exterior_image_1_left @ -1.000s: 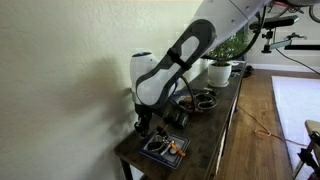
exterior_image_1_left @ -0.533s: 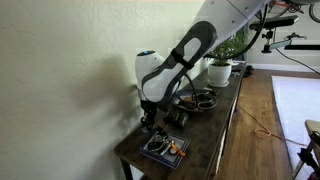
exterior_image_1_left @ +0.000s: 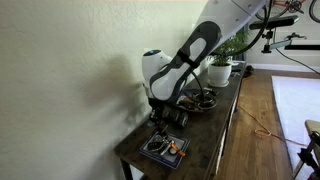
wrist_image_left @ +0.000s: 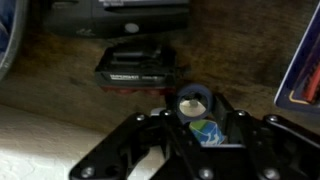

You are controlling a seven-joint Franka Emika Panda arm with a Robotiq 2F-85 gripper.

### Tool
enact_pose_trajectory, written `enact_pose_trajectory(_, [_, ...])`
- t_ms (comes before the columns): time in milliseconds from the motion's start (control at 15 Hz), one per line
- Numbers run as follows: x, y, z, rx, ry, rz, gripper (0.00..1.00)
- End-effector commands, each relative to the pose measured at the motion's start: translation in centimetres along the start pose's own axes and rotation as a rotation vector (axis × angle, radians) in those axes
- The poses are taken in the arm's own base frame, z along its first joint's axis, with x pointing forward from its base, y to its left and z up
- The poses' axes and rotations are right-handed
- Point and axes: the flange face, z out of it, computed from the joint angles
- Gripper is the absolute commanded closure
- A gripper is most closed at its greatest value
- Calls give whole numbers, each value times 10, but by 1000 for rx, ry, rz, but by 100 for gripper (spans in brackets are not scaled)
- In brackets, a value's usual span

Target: Put the black gadget on the circle shaped tray and the keys on the square tray

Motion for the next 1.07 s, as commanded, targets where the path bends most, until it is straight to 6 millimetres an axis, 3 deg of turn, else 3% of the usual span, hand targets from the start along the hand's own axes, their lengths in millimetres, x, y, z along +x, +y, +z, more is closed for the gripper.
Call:
enact_pose_trajectory(0, [-25, 3, -24, -24, -8, 18, 84])
enact_pose_trajectory(1000, [-40, -10, -108, -49, 136, -23, 84])
